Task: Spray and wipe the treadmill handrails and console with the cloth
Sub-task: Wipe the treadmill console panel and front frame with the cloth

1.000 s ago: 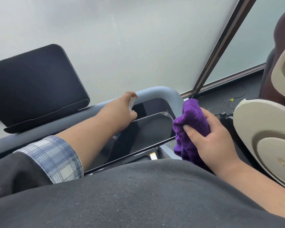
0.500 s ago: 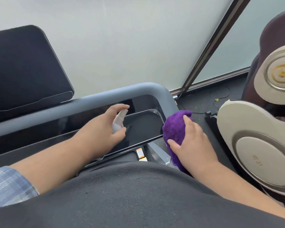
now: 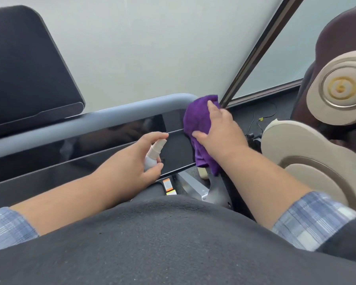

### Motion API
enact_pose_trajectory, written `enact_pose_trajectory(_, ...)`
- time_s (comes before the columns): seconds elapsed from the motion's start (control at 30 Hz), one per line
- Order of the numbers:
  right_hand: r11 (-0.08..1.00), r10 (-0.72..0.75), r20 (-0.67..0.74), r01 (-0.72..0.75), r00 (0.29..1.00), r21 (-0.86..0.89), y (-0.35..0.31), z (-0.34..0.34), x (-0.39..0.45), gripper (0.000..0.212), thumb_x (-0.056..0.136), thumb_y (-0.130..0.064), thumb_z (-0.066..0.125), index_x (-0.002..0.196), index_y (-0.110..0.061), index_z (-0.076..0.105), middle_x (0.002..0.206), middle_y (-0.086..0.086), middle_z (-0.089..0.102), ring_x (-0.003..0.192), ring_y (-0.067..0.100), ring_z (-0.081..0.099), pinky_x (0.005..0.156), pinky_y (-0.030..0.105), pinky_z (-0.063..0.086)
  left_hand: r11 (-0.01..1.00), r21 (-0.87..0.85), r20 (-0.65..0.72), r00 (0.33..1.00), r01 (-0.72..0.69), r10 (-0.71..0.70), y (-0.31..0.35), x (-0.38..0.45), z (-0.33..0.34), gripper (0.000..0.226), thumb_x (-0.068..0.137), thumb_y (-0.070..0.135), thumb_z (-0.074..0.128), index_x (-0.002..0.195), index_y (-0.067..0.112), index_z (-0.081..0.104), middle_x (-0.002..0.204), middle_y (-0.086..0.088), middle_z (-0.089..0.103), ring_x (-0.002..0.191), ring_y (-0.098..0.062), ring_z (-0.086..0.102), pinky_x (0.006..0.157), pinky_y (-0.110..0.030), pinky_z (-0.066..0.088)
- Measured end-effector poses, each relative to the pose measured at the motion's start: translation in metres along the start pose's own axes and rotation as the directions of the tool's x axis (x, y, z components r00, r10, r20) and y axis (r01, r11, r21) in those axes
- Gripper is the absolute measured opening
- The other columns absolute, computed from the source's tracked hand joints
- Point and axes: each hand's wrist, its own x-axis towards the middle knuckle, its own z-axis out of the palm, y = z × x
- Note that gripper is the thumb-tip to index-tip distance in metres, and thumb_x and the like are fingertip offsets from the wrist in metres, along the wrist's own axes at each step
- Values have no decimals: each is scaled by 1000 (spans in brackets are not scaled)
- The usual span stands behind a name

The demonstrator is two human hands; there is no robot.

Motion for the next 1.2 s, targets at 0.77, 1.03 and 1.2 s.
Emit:
enact_pose_trajectory(0.77, 997, -75, -32, 74, 997, -35, 0, 3, 17, 82, 90, -60, 59, 157, -43, 14, 158, 7, 28, 132, 36, 44, 105, 46, 42, 995, -88, -51, 998, -35, 31, 4, 17, 6, 68, 89, 41, 69, 130, 77, 28, 109, 36, 59, 90, 9, 61, 75, -22, 47)
enact_pose_trajectory(1.03, 991, -65, -20, 62, 998, -117, 25, 12, -29, 90, 87, -64, 60, 156, -44, 7, 160, 8, 22, 131, 36, 44, 104, 46, 42, 987, -156, -294, 952, 43, -88, -31, -3, -25, 72, 94, 32, 66, 134, 79, 28, 126, 42, 43, 108, 15, 51, 91, -16, 37)
enact_pose_trajectory(1.2, 903, -257, 61, 262, 965, -341, -14, 3, 29, 96, 86, -69, 58, 158, -40, 2, 165, 12, 11, 146, 38, 22, 118, 50, 28, 972, -194, -360, 913, 129, -193, -46, -34, -32, 73, 94, 31, 67, 136, 77, 29, 118, 42, 47, 93, 10, 54, 86, -20, 41)
